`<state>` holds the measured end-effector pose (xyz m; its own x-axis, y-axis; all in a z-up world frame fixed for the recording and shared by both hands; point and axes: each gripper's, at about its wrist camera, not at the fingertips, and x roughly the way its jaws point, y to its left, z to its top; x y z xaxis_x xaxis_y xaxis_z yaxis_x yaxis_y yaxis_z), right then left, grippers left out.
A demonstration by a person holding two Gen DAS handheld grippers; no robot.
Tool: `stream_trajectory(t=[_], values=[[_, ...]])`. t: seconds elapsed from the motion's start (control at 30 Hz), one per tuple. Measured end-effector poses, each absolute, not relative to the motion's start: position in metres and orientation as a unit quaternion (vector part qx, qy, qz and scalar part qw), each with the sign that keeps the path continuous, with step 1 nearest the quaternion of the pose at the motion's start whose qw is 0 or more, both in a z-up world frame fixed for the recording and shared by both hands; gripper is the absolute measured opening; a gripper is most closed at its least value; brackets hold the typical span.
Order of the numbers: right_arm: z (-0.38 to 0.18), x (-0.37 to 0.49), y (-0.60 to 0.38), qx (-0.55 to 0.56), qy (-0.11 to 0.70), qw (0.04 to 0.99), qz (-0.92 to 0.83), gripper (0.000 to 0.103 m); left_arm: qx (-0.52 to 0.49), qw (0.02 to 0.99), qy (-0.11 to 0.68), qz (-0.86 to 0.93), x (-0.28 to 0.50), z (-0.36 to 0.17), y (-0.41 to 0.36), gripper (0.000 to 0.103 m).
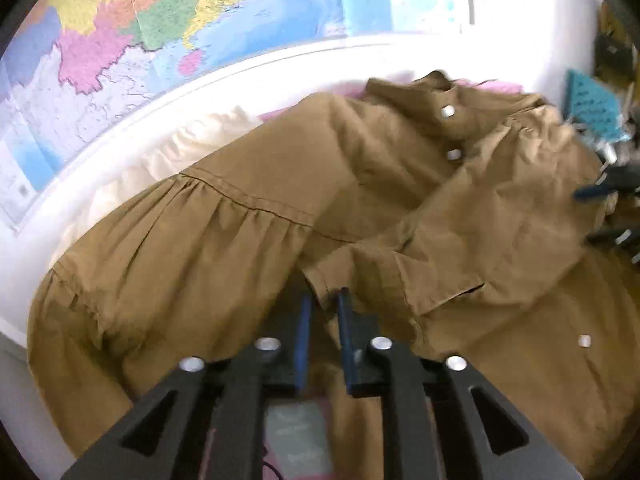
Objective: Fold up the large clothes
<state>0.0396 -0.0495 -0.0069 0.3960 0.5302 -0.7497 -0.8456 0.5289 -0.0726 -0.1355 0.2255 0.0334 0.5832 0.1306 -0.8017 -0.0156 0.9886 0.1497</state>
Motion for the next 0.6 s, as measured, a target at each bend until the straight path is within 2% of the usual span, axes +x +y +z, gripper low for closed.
stream_trajectory(t=[0.03, 0.07, 0.27, 0.33, 0.37, 0.4, 0.43, 0.47, 0.6], values=[[0.001, 0.046, -0.053, -0.215, 0.334, 0.815, 0.422, 0.07, 0.046, 0.885, 0.462, 0.022, -0.132, 0.028, 0.226, 0.041], [0.007, 0.052, -0.055, -0.208, 0.326, 0.825, 0.412, 0.07, 0.026, 0.883, 0.469, 0.0, -0.131, 0.024, 0.226, 0.06], [0.017, 0.121, -0.06, -0.203, 0.309, 0.882, 0.291, 0.079, 0.016, 0.871, 0.491, -0.011, -0.111, -0.001, 0.22, 0.062], [0.008, 0.144, -0.064, -0.208, 0.328, 0.883, 0.265, 0.075, 0.012, 0.867, 0.499, -0.006, -0.096, -0.009, 0.219, 0.057], [0.003, 0.153, -0.067, -0.203, 0.339, 0.88, 0.262, 0.061, 0.014, 0.865, 0.502, -0.005, -0.092, -0.011, 0.217, 0.05], [-0.001, 0.16, -0.071, -0.199, 0.348, 0.879, 0.259, 0.05, 0.019, 0.865, 0.502, -0.002, -0.089, -0.012, 0.215, 0.047], [-0.005, 0.164, -0.073, -0.201, 0.357, 0.876, 0.255, 0.022, 0.022, 0.865, 0.501, 0.001, -0.087, -0.013, 0.213, 0.046], [-0.008, 0.169, -0.078, -0.199, 0.363, 0.876, 0.248, 0.003, 0.026, 0.866, 0.5, 0.004, -0.085, -0.012, 0.211, 0.042], [0.001, 0.175, -0.115, -0.133, 0.35, 0.901, 0.219, 0.001, 0.026, 0.872, 0.49, 0.01, -0.08, -0.006, 0.21, 0.037]])
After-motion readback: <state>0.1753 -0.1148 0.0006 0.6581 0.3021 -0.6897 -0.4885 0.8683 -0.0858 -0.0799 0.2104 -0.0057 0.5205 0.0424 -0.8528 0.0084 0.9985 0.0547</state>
